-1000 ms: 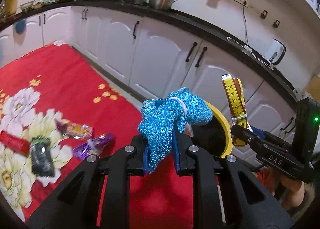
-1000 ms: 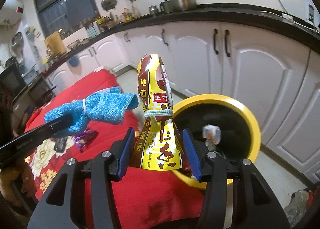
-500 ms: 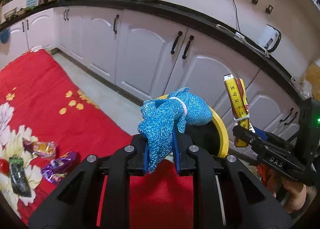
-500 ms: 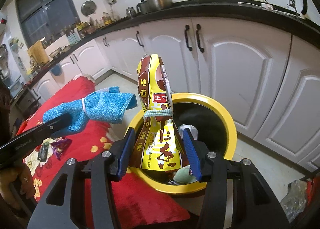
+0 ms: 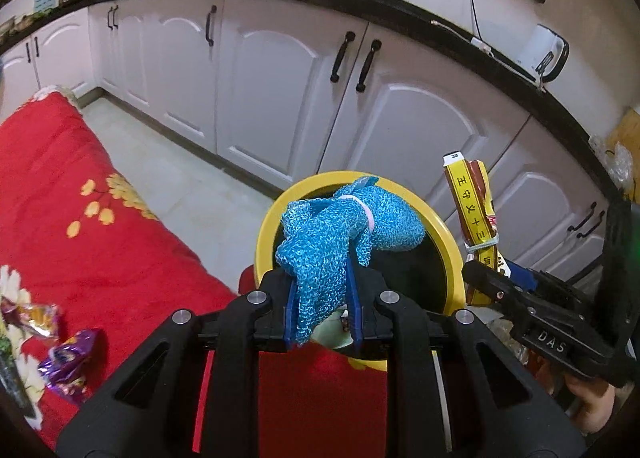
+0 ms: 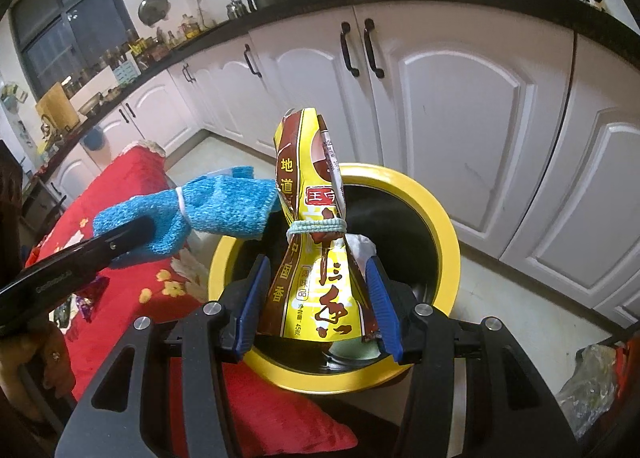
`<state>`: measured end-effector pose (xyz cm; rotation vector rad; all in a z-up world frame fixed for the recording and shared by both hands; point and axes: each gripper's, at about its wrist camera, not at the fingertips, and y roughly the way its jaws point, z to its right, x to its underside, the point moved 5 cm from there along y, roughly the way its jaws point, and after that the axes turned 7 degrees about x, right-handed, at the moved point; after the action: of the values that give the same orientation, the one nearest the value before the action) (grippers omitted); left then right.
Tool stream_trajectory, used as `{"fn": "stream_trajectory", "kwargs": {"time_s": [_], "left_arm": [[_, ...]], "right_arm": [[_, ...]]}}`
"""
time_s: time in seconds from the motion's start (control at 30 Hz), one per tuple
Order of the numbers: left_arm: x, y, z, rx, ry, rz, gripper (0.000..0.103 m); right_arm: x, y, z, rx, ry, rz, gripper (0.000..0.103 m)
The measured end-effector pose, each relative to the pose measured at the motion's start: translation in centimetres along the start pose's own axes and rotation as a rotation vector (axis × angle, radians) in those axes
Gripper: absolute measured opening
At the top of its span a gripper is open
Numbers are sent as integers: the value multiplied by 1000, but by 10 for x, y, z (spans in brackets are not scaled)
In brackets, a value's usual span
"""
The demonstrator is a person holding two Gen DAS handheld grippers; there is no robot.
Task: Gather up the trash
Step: 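Carry the blue sponge and yellow wrapper over the yellow bin, then open both tools to drop the sponge and wrapper into the bin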
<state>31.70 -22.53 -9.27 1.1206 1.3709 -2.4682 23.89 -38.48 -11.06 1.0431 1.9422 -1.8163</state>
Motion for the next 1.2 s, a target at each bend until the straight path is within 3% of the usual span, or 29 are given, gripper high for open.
{"fn": "stream_trajectory", "kwargs": {"time_s": [0.63,0.9,1.2], "left_arm": [[3,45,-8,-4,-25,-79,21],[1,40,-15,-27,-38,-73,55],[-1,24,-21,-54,-55,-46,85]], "right_arm": [[5,43,9,10,25,-87,50],[5,44,12,19,35,-90,57],[2,34,15,33,41,-66,62]]}}
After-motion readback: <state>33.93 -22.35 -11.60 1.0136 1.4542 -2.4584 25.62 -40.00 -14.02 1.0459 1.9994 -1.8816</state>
